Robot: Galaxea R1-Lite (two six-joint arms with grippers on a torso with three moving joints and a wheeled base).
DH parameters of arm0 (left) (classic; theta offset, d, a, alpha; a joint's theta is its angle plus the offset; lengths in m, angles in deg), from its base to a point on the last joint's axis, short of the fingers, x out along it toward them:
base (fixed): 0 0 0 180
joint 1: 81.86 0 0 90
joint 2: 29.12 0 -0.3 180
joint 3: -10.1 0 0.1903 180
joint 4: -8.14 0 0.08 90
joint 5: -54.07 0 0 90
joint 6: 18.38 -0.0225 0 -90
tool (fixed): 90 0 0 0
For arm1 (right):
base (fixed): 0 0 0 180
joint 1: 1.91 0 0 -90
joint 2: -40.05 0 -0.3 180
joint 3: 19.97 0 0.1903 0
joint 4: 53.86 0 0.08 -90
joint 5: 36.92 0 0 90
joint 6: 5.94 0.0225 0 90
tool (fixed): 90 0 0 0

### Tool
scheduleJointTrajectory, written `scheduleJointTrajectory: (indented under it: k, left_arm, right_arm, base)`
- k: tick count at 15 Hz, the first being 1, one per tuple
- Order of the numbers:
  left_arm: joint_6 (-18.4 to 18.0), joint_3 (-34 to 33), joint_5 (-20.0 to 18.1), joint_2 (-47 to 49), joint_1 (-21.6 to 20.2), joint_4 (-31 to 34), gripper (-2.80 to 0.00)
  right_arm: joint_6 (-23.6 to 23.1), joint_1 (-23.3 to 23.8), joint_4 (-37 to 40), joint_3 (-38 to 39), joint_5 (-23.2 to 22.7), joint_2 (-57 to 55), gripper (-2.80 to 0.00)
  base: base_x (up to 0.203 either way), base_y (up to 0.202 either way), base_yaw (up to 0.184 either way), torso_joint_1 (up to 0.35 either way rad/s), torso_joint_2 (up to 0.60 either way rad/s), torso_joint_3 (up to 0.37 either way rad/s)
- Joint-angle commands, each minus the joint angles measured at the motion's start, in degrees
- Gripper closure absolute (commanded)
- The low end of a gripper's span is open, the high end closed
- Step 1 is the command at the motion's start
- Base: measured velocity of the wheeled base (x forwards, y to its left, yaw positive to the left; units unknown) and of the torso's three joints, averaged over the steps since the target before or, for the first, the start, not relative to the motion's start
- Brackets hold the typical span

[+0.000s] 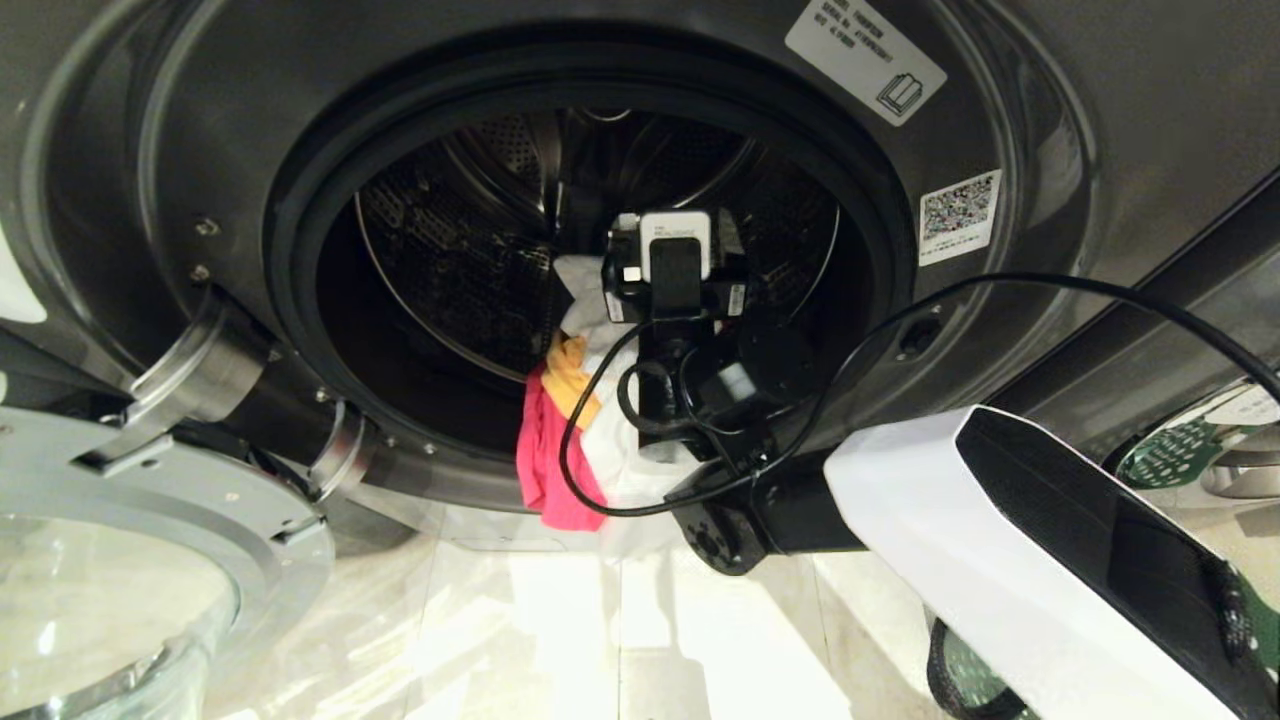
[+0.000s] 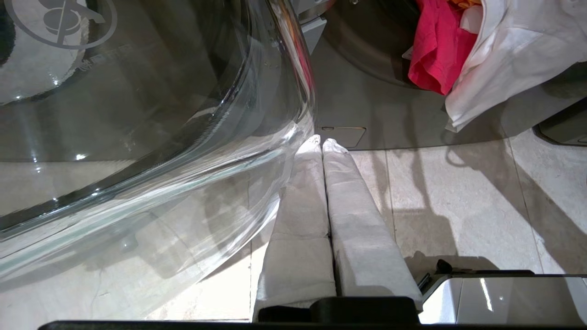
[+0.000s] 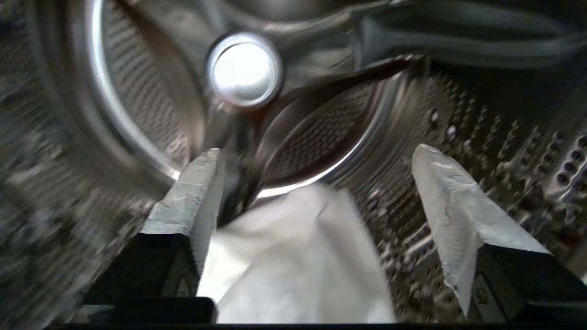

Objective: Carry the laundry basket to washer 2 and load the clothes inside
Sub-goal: Place the clothes into the washing machine

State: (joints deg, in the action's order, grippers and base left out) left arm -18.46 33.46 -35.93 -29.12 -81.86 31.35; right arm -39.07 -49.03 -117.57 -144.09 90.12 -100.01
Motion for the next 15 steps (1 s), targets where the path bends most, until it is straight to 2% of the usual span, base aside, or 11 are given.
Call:
scheduleJointTrajectory:
  k: [1,8,11,15]
  left_arm:
    - [-0.01,-0.09,0.0,0.0,0.0,-0.02,0.0]
    - [-0.01,-0.09,0.0,0.0,0.0,-0.02,0.0]
    - [0.05,-0.09,0.0,0.0,0.0,-0.02,0.0]
    - [-0.01,-0.09,0.0,0.0,0.0,-0.02,0.0]
  right_arm:
    - [-0.09,-2.36,-0.57,6.35,0.33,4.53,-2.8]
    - [4.79,-6.35,0.31,38.68,-0.03,23.23,-2.8]
    - [11.06,-6.56,3.22,52.28,-0.2,29.99,-2.8]
    - [17.36,-7.31,9.62,62.96,-0.27,40.3,-2.8]
  base:
    - [0.0,0.0,0.0,0.0,0.0,0.0]
    - [0.0,0.0,0.0,0.0,0.0,0.0]
    - [0.0,0.0,0.0,0.0,0.0,0.0]
    - [0.0,0.0,0.0,0.0,0.0,0.0]
